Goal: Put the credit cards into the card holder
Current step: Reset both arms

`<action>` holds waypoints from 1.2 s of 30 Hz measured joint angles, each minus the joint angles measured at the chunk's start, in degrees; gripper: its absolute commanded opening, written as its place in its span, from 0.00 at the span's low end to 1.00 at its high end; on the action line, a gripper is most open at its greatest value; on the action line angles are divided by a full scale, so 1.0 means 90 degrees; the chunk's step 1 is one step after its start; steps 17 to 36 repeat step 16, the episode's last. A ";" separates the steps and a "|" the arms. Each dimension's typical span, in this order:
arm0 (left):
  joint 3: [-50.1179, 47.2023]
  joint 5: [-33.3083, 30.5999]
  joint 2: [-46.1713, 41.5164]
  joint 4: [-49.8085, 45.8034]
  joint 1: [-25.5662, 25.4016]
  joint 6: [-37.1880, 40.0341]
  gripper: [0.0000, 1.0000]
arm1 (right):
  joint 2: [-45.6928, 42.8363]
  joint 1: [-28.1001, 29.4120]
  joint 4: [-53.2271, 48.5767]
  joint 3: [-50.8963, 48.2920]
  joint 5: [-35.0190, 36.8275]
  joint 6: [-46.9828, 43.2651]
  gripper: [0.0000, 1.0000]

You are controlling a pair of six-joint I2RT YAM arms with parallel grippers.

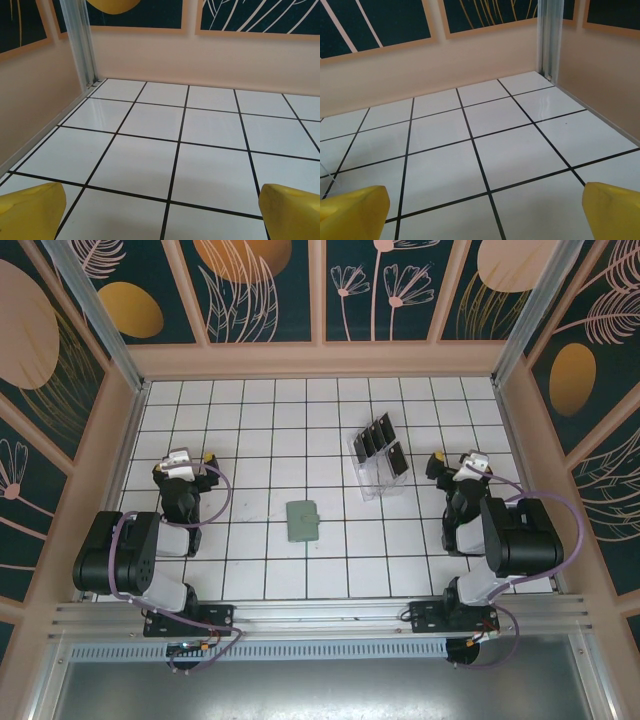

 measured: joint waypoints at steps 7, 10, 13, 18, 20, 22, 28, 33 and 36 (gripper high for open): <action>0.0000 0.0005 0.0000 0.0000 0.0000 0.0000 0.99 | 0.0000 0.0056 -0.0024 0.0000 -0.0005 -0.0010 0.99; 0.0000 0.0005 0.0000 0.0000 0.0000 0.0000 0.99 | 0.0000 0.0063 -0.0073 0.0002 -0.0010 -0.0007 0.99; 0.0000 0.0039 0.0000 0.0000 0.0010 -0.0002 0.99 | 0.0000 0.0063 -0.0112 0.0002 -0.0029 -0.0007 0.99; 0.0000 0.0087 0.0000 0.0000 0.0036 -0.0044 0.99 | 0.0000 0.0063 -0.0121 0.0002 -0.0032 -0.0007 0.99; 0.0000 0.0087 0.0000 0.0000 0.0036 -0.0044 0.99 | 0.0000 0.0063 -0.0121 0.0002 -0.0032 -0.0007 0.99; 0.0000 0.0087 0.0000 0.0000 0.0036 -0.0044 0.99 | 0.0000 0.0063 -0.0121 0.0002 -0.0032 -0.0007 0.99; 0.0000 0.0087 0.0000 0.0000 0.0036 -0.0044 0.99 | 0.0000 0.0063 -0.0121 0.0002 -0.0032 -0.0007 0.99; 0.0000 0.0087 0.0000 0.0000 0.0036 -0.0044 0.99 | 0.0000 0.0063 -0.0121 0.0002 -0.0032 -0.0007 0.99; 0.0000 0.0087 0.0000 0.0000 0.0036 -0.0044 0.99 | 0.0000 0.0063 -0.0121 0.0002 -0.0032 -0.0007 0.99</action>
